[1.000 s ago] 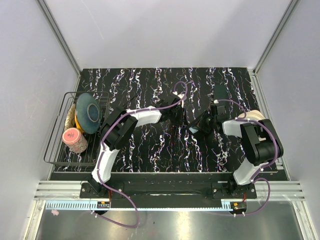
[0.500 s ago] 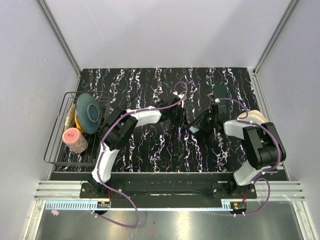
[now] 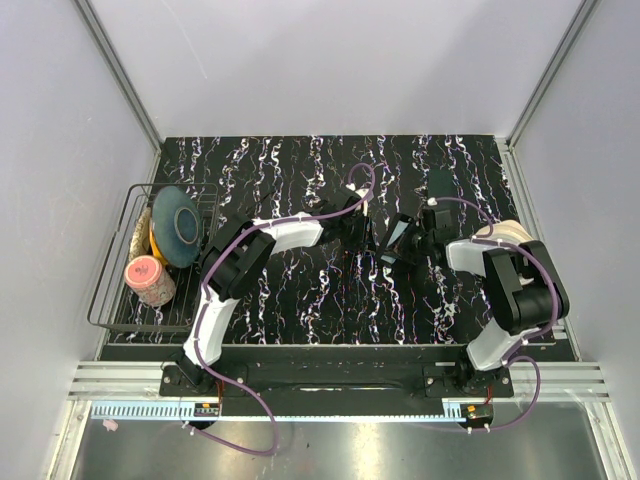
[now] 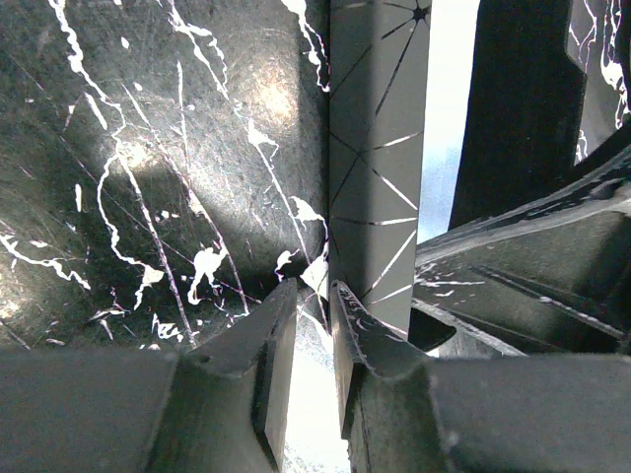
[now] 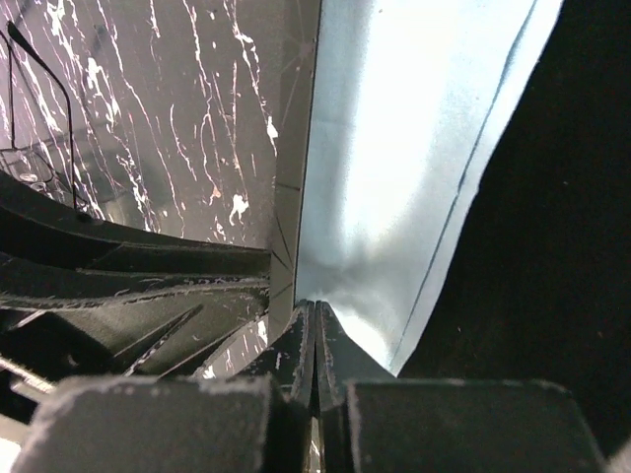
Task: Organize the sunglasses
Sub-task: Smooth out the folded cleaning cloth near the sunglasses case.
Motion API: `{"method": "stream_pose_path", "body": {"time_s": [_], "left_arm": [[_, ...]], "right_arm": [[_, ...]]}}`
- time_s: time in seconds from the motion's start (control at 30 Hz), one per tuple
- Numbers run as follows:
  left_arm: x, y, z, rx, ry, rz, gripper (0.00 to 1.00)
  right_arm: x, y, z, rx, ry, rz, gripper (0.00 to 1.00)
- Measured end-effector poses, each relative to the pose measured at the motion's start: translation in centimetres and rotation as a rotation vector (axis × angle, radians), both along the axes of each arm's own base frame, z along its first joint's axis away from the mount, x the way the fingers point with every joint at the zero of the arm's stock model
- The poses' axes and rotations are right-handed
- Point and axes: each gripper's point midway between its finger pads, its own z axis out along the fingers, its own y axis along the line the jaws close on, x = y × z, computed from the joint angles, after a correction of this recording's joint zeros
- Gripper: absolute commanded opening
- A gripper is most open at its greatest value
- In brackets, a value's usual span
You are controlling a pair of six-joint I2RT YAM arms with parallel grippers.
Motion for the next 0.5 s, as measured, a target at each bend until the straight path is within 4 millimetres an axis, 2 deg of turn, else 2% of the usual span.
{"method": "stream_pose_path", "body": {"time_s": [0.2,0.37,0.47,0.5], "left_arm": [[-0.1,0.0,0.0,-0.002,0.003,-0.003,0.25],[-0.1,0.1,0.0,-0.001,0.006,-0.002,0.25],[-0.1,0.1,0.0,0.0,0.006,-0.002,0.26],[-0.1,0.1,0.0,-0.001,0.006,-0.003,0.26]], "right_arm": [[-0.3,0.7,-1.3,0.038,0.04,0.024,0.0],[-0.2,0.7,-1.3,0.041,0.061,0.023,0.0],[0.0,0.4,-1.2,0.017,0.063,0.012,0.02],[0.1,0.1,-1.0,0.0,0.06,0.001,0.06]]}}
